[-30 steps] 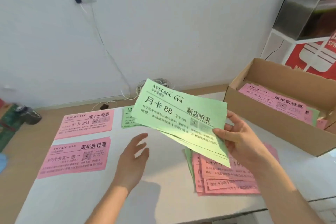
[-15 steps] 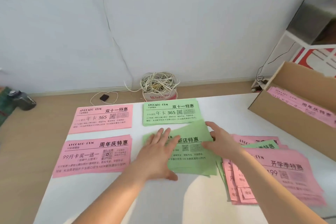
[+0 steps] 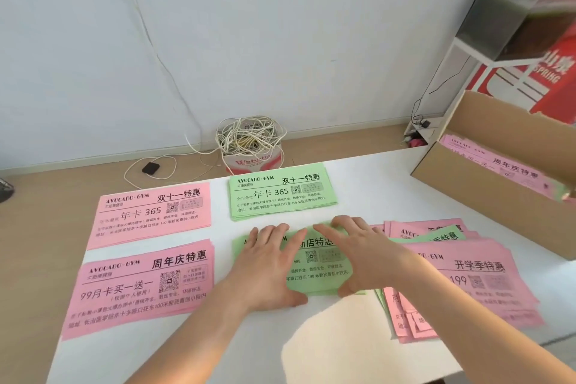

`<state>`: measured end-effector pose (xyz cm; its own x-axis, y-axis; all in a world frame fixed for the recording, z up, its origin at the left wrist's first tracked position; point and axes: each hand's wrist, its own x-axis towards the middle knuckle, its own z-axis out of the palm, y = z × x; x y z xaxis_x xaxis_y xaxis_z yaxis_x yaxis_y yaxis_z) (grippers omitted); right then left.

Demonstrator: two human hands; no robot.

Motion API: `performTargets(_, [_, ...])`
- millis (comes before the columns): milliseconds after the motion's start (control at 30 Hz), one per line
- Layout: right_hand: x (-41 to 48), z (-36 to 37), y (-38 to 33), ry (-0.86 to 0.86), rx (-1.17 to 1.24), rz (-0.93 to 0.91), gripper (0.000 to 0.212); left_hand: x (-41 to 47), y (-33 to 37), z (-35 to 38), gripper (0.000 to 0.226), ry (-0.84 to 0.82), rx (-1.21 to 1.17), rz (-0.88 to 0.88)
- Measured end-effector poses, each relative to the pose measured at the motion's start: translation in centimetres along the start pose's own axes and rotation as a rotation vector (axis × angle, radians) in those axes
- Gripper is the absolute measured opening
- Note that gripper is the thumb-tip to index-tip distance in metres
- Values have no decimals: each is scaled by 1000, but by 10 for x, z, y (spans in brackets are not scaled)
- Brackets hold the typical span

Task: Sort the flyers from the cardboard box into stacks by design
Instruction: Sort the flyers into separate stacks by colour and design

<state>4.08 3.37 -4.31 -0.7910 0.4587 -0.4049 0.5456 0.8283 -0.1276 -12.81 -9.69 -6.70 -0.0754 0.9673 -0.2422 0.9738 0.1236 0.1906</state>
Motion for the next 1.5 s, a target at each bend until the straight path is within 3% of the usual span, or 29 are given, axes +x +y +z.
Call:
performTargets(233, [-16, 9, 1, 194, 197, 80, 89, 6, 0, -6, 104, 29, 15, -23])
performTargets(367, [-58, 16, 6, 399, 278, 211, 74, 5, 3, -2, 100, 20, 39, -43])
performTargets(467, [-104, 25, 19, 457, 361, 355, 70, 2, 14, -4, 94, 24, 51, -17])
performTargets(600, [-150, 47, 40, 437, 379, 524, 70, 4, 61, -7, 62, 127, -72, 139])
performTargets(667, [-164, 63, 52, 471, 410, 560, 71, 7, 98, 0, 55, 127, -139, 231])
performTargets(767, [-179, 80, 75, 522, 436, 547, 72, 12, 147, 16, 60, 77, -127, 271])
performTargets(1000, [-189, 67, 138, 385, 683, 765, 82, 29, 189, 36, 75, -4, -24, 165])
performTargets(1200, [-201, 75, 156, 438, 577, 723, 64, 45, 202, 30, 78, 26, -19, 114])
performTargets(1400, [-209, 75, 163, 448, 371, 662, 39, 58, 227, 28, 65, 117, 64, 151])
performTargets(1500, [-211, 71, 165, 490, 454, 643, 36, 62, 232, 31, 50, 129, 107, 194])
